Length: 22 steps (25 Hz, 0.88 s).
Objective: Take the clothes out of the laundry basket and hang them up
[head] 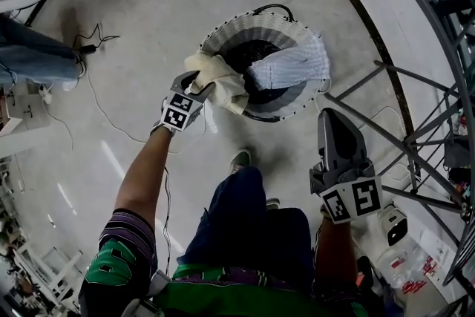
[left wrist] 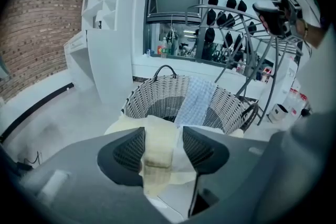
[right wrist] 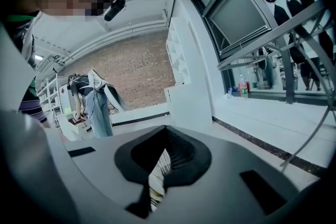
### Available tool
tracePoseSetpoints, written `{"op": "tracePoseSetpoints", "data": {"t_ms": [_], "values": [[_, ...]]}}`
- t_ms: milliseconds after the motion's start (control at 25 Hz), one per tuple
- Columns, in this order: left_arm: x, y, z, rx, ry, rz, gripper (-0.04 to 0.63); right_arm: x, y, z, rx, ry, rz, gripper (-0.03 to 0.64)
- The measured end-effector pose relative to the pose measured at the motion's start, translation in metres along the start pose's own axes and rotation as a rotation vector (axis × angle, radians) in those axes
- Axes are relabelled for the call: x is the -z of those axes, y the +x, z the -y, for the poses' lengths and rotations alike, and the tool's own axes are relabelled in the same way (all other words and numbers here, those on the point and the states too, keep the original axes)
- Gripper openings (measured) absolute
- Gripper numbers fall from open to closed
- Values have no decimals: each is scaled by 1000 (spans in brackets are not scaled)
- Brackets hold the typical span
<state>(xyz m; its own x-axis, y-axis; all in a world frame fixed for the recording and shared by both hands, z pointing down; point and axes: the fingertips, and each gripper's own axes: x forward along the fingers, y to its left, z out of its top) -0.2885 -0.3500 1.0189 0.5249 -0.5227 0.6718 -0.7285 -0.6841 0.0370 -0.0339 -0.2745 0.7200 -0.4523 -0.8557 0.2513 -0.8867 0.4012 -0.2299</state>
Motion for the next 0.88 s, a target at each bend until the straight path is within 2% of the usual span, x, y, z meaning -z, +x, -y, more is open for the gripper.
{"op": "tracePoseSetpoints", "data": {"t_ms": [240, 280, 360, 400, 640, 880], "values": [[3, 7, 1, 12, -15, -43, 213, 3, -2, -1, 11, 26, -5, 0], [2, 6, 3, 12, 0, -51, 186, 4, -2, -2, 11, 28, -8, 0], [-1, 2, 5, -2, 55, -67, 70, 2, -2, -5, 11, 31, -13, 0], [-2, 0, 6, -10, 77, -74, 56, 0, -3, -6, 12, 33, -13, 0], [-27, -25, 25, 10, 102, -70, 38, -23, -22, -16, 15, 43, -19, 0], [-75, -62, 59, 24, 115, -11, 37, -62, -58, -28, 14, 31, 4, 0]]}}
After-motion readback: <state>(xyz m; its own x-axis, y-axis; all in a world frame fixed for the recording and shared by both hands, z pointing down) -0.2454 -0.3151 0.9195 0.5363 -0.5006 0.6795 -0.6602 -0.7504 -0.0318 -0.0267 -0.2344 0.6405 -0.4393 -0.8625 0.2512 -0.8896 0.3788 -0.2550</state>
